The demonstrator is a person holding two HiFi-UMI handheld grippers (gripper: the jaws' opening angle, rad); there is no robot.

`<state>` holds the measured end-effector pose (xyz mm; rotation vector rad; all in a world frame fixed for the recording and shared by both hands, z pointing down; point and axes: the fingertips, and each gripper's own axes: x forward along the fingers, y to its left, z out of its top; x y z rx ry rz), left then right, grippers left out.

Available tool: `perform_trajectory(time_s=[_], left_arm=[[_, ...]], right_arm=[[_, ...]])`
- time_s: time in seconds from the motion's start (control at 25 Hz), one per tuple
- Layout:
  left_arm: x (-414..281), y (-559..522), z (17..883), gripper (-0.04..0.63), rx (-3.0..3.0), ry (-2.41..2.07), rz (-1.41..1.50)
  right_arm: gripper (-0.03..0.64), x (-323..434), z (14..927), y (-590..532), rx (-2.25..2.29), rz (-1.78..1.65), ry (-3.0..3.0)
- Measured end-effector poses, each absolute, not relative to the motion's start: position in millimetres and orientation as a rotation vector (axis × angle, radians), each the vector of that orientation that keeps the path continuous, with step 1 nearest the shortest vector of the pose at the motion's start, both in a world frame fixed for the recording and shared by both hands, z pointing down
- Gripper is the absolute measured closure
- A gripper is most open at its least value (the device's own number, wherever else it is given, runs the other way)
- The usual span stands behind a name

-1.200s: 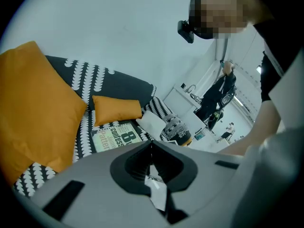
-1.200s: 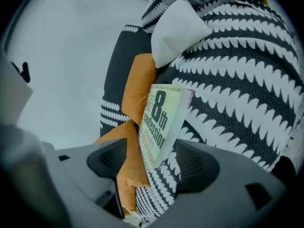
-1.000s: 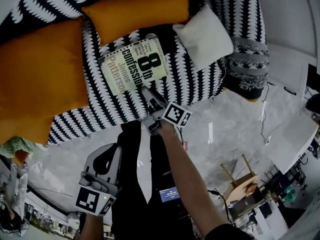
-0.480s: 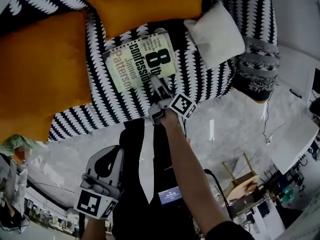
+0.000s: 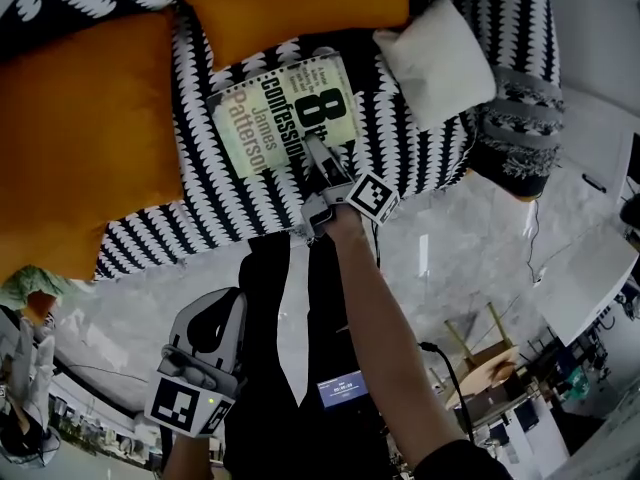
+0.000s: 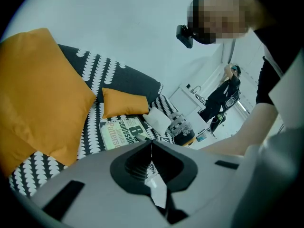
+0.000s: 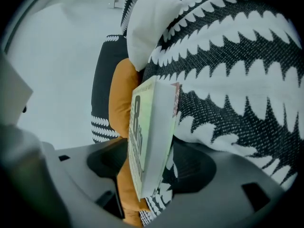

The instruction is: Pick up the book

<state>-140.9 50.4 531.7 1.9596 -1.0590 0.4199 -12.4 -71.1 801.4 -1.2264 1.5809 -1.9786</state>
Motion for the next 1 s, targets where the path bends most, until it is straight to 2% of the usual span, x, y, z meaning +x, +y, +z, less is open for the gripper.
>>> perform_trajectory(time_s=[0.08, 0.24, 1.0], left_arm=[[-140, 50, 530, 0.581, 1.955, -1.062, 0.418], [-138, 51, 525, 0.581, 1.951, -1.047, 0.418], [-122, 57, 513, 0.581, 1.945, -1.061, 0.401]], right_arm=[[0.306, -12, 802, -74, -1.220, -1.995, 1.578], [0.379, -13, 803, -75, -1.238, -2.046, 1.569], [0.425, -15, 775, -70, -1.121, -2.068, 1.547]])
